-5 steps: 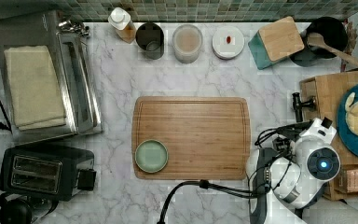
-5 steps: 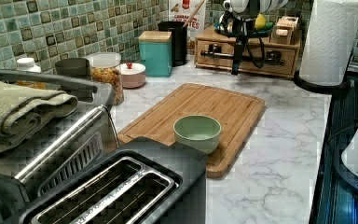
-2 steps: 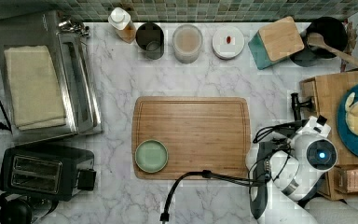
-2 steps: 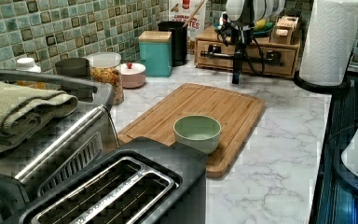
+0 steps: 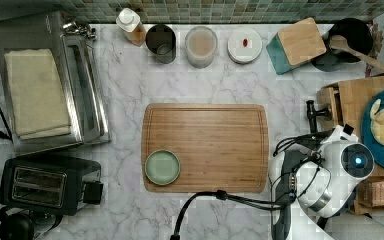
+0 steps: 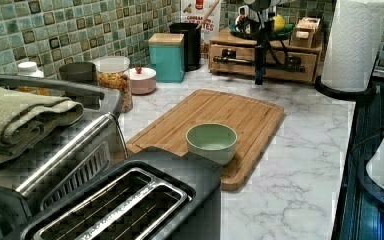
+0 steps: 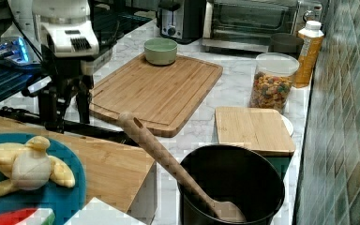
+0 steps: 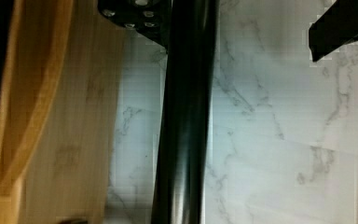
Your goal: Open the drawer.
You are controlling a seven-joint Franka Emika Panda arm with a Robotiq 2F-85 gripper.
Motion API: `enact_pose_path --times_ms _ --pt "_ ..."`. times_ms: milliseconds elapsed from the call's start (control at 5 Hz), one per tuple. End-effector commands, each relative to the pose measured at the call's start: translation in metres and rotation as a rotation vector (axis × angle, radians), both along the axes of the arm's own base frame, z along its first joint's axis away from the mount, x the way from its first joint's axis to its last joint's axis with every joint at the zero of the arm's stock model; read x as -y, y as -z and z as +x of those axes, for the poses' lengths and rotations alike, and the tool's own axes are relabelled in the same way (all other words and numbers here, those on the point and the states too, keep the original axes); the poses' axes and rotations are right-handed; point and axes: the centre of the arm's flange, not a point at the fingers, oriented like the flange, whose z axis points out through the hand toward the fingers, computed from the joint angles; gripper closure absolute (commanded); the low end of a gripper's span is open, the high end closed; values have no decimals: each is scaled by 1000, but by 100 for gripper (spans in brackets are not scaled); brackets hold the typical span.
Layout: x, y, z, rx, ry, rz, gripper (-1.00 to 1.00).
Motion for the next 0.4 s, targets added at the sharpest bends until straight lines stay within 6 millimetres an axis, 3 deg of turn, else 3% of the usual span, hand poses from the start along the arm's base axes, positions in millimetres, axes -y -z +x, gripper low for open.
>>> enact_pose_path --times_ms 200,400 --pt "-127 14 8 125 -105 68 -100" --pt "-153 21 7 120 -141 114 -100"
